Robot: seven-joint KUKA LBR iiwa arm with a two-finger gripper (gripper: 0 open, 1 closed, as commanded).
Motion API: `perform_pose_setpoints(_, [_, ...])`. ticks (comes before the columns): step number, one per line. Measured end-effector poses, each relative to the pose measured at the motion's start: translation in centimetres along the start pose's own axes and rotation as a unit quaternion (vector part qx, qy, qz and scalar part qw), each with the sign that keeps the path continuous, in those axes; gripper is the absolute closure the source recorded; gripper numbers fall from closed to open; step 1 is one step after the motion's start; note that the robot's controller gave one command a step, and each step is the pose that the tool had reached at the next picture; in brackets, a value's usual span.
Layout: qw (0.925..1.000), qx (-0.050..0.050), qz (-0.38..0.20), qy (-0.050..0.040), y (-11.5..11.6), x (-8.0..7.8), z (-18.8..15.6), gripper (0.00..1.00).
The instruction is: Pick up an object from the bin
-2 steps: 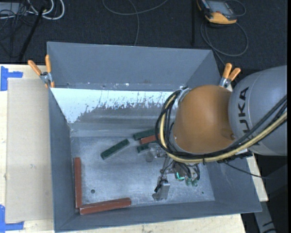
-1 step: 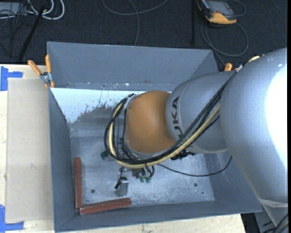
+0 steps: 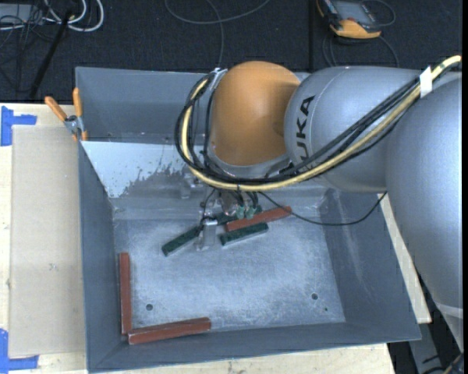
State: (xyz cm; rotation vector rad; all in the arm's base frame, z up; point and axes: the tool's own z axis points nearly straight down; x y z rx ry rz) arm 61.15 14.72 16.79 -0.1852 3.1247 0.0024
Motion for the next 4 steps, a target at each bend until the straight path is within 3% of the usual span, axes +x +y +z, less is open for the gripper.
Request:
perform_pose_setpoints(1, [0.9961,0.000,-0.088,0.0067,0.0,0.4,3.5,0.00])
perform_pose_setpoints(2, [0.9979,0.000,-0.065,0.0088,1.1,0.8,9.9,0.00])
perform_pose_setpoints(3, [0.9980,0.000,-0.063,0.0059,1.0,0.6,9.5,1.00])
perform_pose_setpoints(4, [0.9818,-0.001,-0.190,0.0012,3.9,0.4,-5.0,1.00])
